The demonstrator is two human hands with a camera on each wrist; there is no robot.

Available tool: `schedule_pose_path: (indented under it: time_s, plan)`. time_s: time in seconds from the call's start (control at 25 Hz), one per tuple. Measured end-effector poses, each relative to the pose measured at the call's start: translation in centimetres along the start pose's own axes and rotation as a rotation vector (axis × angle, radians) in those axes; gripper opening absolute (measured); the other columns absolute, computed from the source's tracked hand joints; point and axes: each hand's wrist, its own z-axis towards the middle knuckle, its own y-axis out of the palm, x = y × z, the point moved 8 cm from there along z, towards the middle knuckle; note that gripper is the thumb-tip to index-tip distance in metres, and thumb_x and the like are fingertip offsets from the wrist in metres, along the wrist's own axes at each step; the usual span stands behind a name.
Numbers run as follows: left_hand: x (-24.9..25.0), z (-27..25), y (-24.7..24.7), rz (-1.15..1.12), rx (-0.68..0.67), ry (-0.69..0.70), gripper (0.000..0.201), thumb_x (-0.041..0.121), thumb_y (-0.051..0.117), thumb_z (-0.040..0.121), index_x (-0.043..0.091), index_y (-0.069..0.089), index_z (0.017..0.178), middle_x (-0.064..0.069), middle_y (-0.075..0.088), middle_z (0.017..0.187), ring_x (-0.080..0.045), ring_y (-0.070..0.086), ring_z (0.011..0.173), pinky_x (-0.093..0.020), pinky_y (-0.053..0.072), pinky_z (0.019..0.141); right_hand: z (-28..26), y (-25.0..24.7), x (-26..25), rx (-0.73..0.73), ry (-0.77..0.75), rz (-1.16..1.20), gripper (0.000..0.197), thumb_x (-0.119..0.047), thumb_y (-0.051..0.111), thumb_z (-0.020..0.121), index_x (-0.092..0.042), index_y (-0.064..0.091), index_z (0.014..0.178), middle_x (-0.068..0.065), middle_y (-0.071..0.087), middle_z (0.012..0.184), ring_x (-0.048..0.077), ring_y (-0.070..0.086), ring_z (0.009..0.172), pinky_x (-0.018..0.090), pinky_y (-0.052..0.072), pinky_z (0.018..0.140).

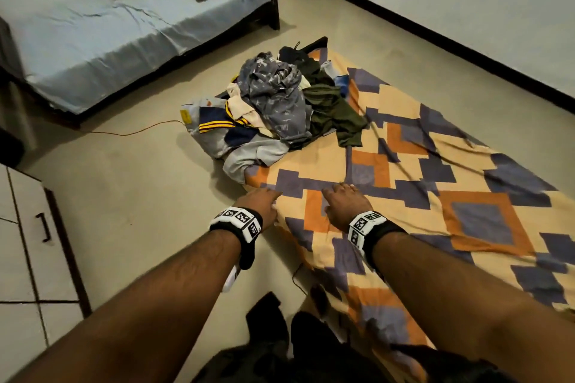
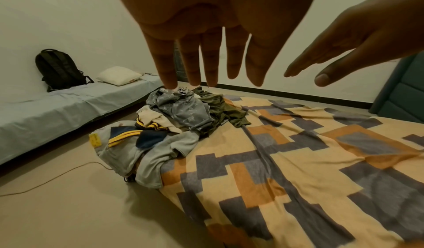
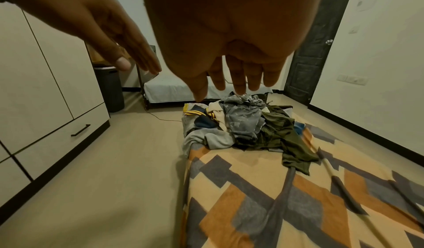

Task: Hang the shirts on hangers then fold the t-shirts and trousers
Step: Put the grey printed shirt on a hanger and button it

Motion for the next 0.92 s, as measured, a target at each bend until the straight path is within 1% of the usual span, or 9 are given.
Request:
schedule_pose_path:
  time_s: [0.08,0.16,0.32,0.4,0.52,0.64,0.72,0.8,0.92]
  plan:
    - [-1.0,4.2,-2.7,0.022,-0.010,-0.001,0.051,0.025,0.053,0.091,0.023,0.042,0.141,-0.003,0.044,0.143,-0.024,0.042,0.130,-0.036,0.039,0.103,5.0,-2.1,0.7,0.011,-0.033,-0.005,0.047,-0.020,0.047,0.096,-0.011,0.037,0.141,0.017,0.044,0.140,0.035,0.036,0.133,0.046,0.032,0.109]
    - [-2.5,7.1,-5.2,0.007,-0.009,-0.014,0.052,0.024,0.053,0.090,0.022,0.042,0.141,-0.004,0.044,0.144,-0.025,0.041,0.131,-0.038,0.039,0.104,8.7,-4.0,0.8,0.012,-0.050,-0.003,0.048,-0.019,0.047,0.095,-0.011,0.036,0.141,0.017,0.044,0.140,0.035,0.036,0.133,0.045,0.032,0.109]
    - [-6.5,14.3,-10.6,-0.031,0.052,-0.054,0.049,0.024,0.054,0.091,0.018,0.046,0.138,-0.006,0.046,0.143,-0.026,0.042,0.130,-0.036,0.037,0.105,17.8,-8.7,0.5,0.045,-0.109,-0.026,0.051,-0.026,0.049,0.095,-0.011,0.035,0.142,0.018,0.041,0.143,0.036,0.033,0.135,0.045,0.030,0.111]
    - [-8.6,18.7,-12.7,-0.049,0.054,-0.073,0.051,0.026,0.055,0.091,0.018,0.043,0.140,-0.005,0.043,0.145,-0.026,0.040,0.132,-0.036,0.037,0.105,22.9,-10.7,0.2,0.071,-0.124,-0.024,0.049,-0.028,0.049,0.095,-0.012,0.038,0.141,0.018,0.043,0.141,0.035,0.033,0.136,0.045,0.028,0.112]
    - [-11.5,26.1,-15.1,-0.061,0.042,-0.038,0.049,0.028,0.055,0.091,0.019,0.045,0.138,-0.006,0.047,0.140,-0.027,0.043,0.128,-0.040,0.039,0.104,31.1,-12.5,0.2,0.051,-0.125,-0.024,0.044,-0.028,0.048,0.094,-0.012,0.044,0.135,0.017,0.047,0.135,0.033,0.038,0.131,0.043,0.030,0.110]
    - [-15.2,35.2,-17.1,-0.094,-0.002,-0.004,0.048,0.024,0.055,0.091,0.017,0.046,0.138,-0.009,0.049,0.138,-0.029,0.044,0.127,-0.038,0.037,0.104,40.3,-13.0,0.7,-0.021,-0.080,0.003,0.049,-0.029,0.049,0.092,-0.012,0.042,0.138,0.017,0.045,0.139,0.033,0.037,0.133,0.043,0.029,0.112]
    - [-17.7,40.9,-18.0,-0.100,-0.064,-0.006,0.050,0.023,0.055,0.091,0.017,0.044,0.139,-0.008,0.047,0.140,-0.029,0.043,0.128,-0.036,0.037,0.105,46.2,-13.5,1.3,-0.064,-0.047,0.033,0.047,-0.029,0.047,0.092,-0.012,0.043,0.136,0.017,0.046,0.137,0.033,0.039,0.130,0.043,0.033,0.110]
    - [-19.3,45.2,-18.4,-0.093,-0.112,0.014,0.048,0.024,0.054,0.091,0.021,0.045,0.138,-0.006,0.047,0.140,-0.028,0.044,0.127,-0.038,0.040,0.103,50.1,-13.4,2.7,-0.104,0.013,0.079,0.044,-0.027,0.047,0.092,-0.012,0.045,0.133,0.016,0.049,0.133,0.033,0.045,0.125,0.042,0.038,0.105]
    - [-21.5,52.0,-18.3,-0.100,-0.154,0.050,0.042,0.023,0.054,0.088,0.024,0.052,0.130,-0.006,0.052,0.132,-0.030,0.049,0.121,-0.040,0.044,0.098,56.3,-12.4,5.0,-0.150,0.098,0.139,0.039,-0.027,0.045,0.092,-0.015,0.048,0.129,0.015,0.056,0.125,0.034,0.055,0.114,0.042,0.047,0.094]
